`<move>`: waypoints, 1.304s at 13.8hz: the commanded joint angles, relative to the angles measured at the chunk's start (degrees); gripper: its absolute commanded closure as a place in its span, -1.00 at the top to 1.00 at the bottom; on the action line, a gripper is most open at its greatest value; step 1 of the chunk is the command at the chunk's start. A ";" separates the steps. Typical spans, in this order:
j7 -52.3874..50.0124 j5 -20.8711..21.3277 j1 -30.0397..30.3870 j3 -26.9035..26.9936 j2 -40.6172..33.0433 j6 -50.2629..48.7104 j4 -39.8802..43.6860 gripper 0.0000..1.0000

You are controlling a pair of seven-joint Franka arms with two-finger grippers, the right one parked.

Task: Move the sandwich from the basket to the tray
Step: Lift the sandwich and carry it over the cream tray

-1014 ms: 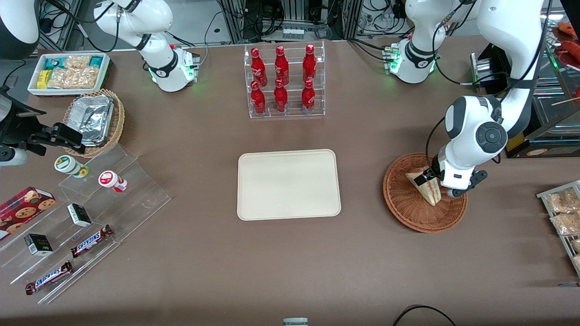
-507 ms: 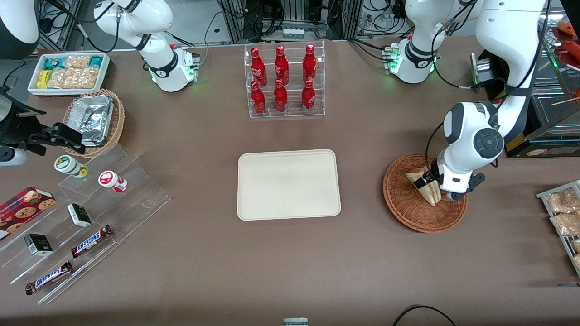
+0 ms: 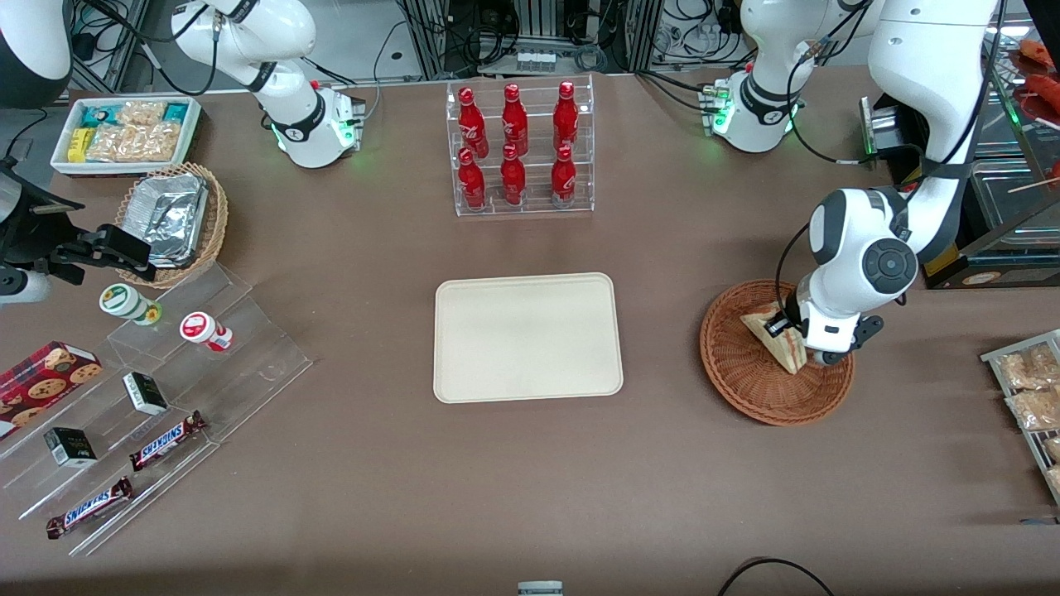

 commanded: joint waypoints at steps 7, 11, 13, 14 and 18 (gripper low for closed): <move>0.09 -0.42 -1.21 -6.23 -1.17 -26.23 18.42 -1.00; 0.35 -0.51 -1.48 -14.05 1.11 -26.07 20.18 -1.00; 0.53 0.28 -2.96 -17.13 4.79 -26.07 23.68 -1.00; 0.62 0.28 -5.06 -17.23 6.81 -26.25 26.05 -1.00; -0.96 0.63 -13.76 -16.97 15.08 -26.07 36.16 -1.00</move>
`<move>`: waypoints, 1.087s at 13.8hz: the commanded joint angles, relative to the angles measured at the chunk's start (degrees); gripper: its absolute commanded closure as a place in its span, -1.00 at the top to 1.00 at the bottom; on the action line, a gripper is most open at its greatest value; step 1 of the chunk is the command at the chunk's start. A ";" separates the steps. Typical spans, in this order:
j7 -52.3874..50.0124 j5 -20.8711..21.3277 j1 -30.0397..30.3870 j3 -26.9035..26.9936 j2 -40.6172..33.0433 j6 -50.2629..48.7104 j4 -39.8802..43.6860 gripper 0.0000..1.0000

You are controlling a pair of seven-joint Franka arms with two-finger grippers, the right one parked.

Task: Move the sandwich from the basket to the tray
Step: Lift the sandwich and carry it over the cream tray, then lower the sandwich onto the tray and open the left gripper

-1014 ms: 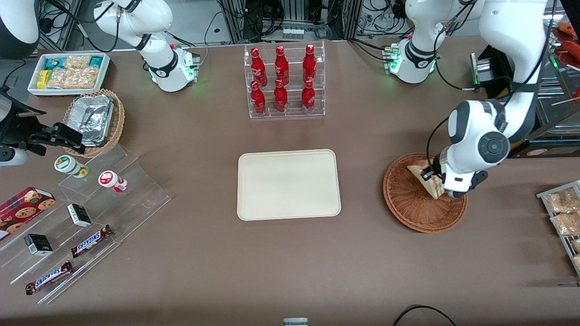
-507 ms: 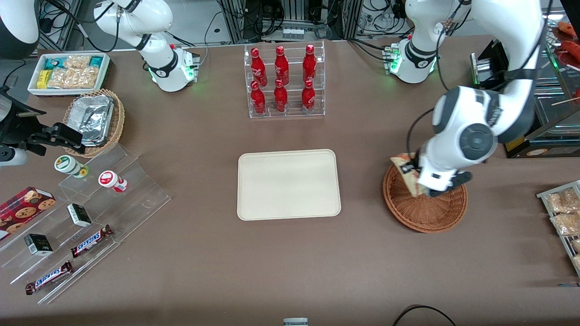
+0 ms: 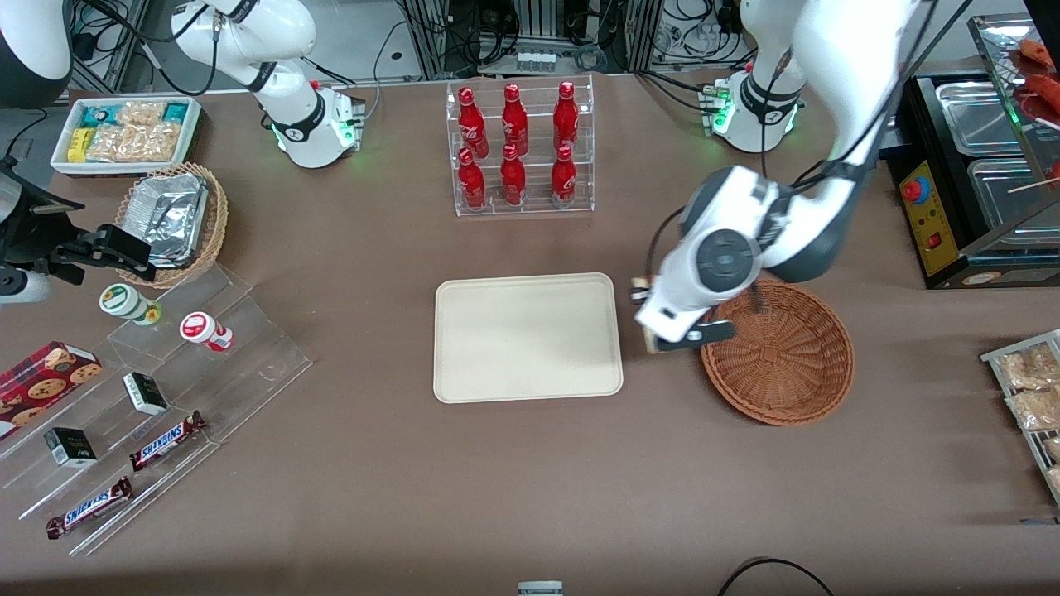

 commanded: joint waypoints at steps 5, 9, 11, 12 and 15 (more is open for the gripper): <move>-10.18 4.61 -11.85 0.65 14.62 1.16 17.08 -1.00; -17.82 7.84 -17.12 0.91 19.80 7.50 21.02 -1.00; -20.83 11.28 -18.36 1.09 24.11 6.98 26.12 -1.00; -20.83 11.29 -18.54 1.00 24.74 6.89 26.49 -1.00; -20.22 11.12 -18.54 1.00 25.44 5.92 26.49 -1.00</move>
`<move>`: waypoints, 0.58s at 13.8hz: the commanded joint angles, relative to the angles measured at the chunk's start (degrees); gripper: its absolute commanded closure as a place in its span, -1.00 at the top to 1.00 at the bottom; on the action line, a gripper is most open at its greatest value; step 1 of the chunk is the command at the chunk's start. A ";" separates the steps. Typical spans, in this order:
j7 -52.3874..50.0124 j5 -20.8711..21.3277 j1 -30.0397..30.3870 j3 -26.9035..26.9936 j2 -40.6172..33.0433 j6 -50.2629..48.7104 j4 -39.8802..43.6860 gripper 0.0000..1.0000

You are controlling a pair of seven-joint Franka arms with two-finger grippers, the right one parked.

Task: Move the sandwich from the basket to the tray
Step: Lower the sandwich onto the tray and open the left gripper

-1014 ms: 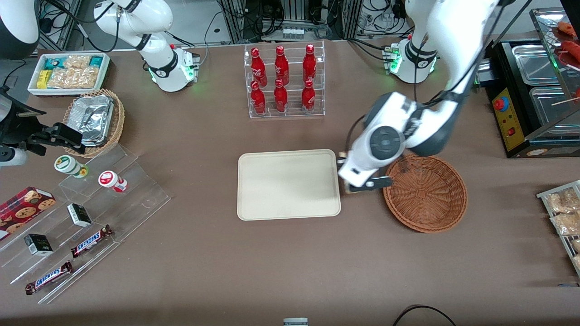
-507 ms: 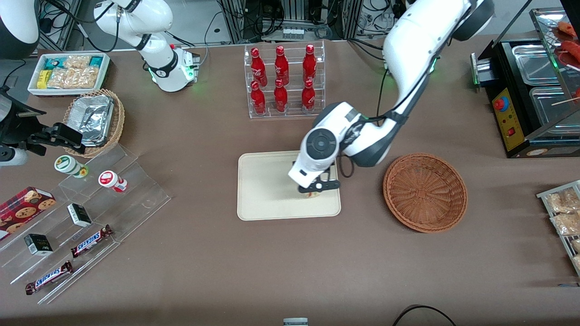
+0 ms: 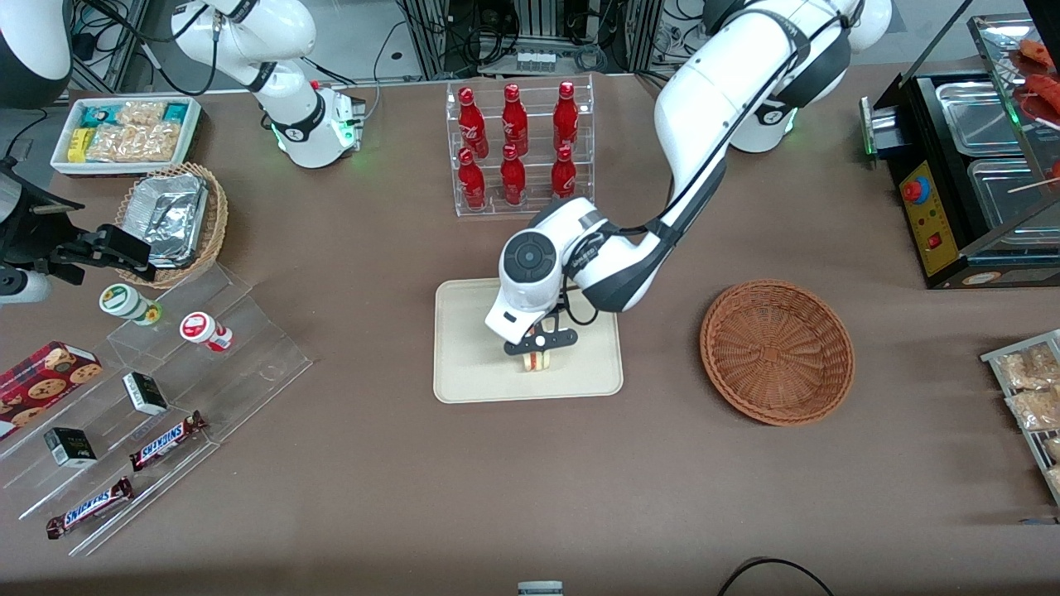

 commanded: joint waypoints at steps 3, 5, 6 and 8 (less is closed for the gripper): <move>-0.87 -0.26 -0.53 0.35 2.06 -1.71 2.79 -1.00; -0.87 -0.88 -0.35 0.43 2.15 -1.71 2.79 0.00; -1.13 -0.88 -0.35 0.43 2.15 -1.54 2.79 0.99; -1.39 -0.88 -0.35 0.43 1.97 -1.62 2.79 1.00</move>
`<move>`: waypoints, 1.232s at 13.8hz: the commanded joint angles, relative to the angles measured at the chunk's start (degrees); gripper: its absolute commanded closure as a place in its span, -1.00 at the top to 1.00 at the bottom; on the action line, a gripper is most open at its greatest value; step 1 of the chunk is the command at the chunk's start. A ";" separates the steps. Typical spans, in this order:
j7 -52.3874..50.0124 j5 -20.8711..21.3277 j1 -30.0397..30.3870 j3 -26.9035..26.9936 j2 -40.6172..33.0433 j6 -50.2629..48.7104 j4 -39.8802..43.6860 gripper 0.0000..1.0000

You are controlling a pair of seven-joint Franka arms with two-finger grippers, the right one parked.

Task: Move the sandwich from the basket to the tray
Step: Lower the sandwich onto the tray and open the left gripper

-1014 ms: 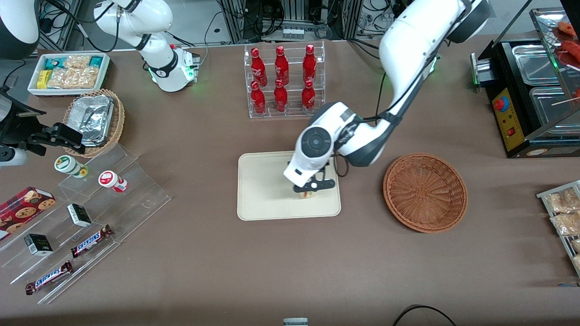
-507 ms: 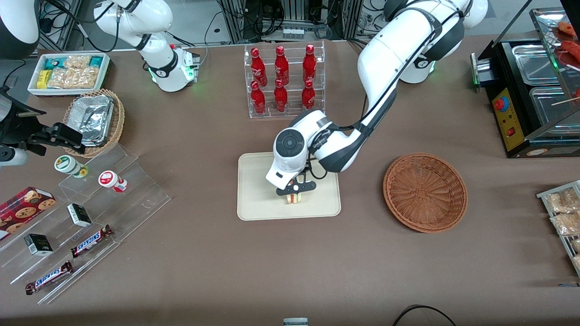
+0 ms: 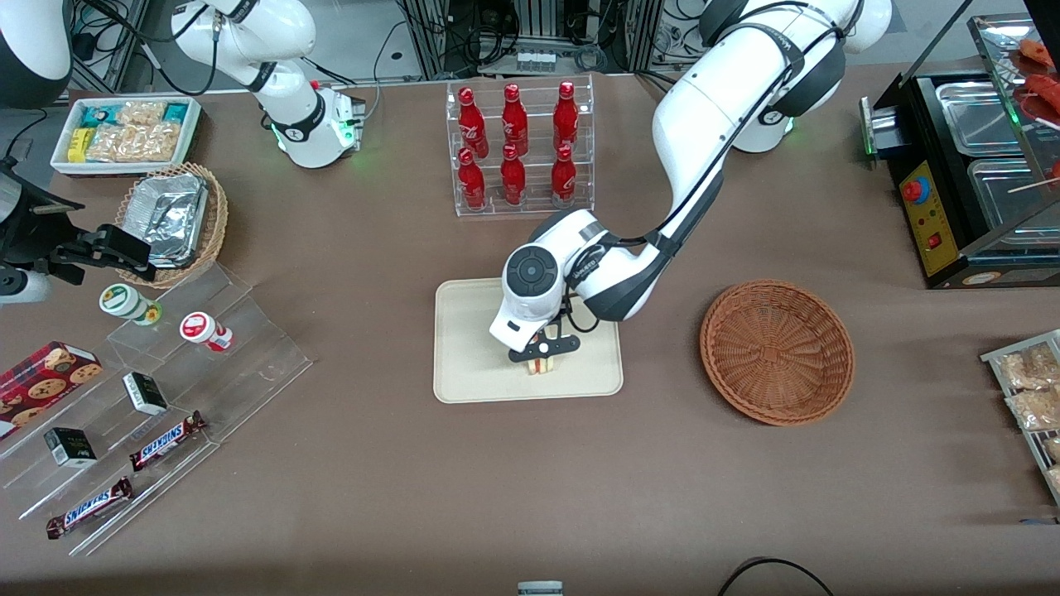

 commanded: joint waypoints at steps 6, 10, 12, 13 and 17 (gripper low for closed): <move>-1.69 -1.93 -0.05 -0.16 -2.05 -9.12 5.64 1.00; -1.60 -6.14 1.62 0.02 -5.74 -13.86 5.55 1.00; 3.90 -6.24 3.72 -0.07 -7.94 -16.15 5.03 1.00; 8.73 -6.15 4.69 0.01 -8.64 -18.77 4.85 1.00; 22.29 -5.45 9.09 0.45 -12.86 -25.73 3.97 1.00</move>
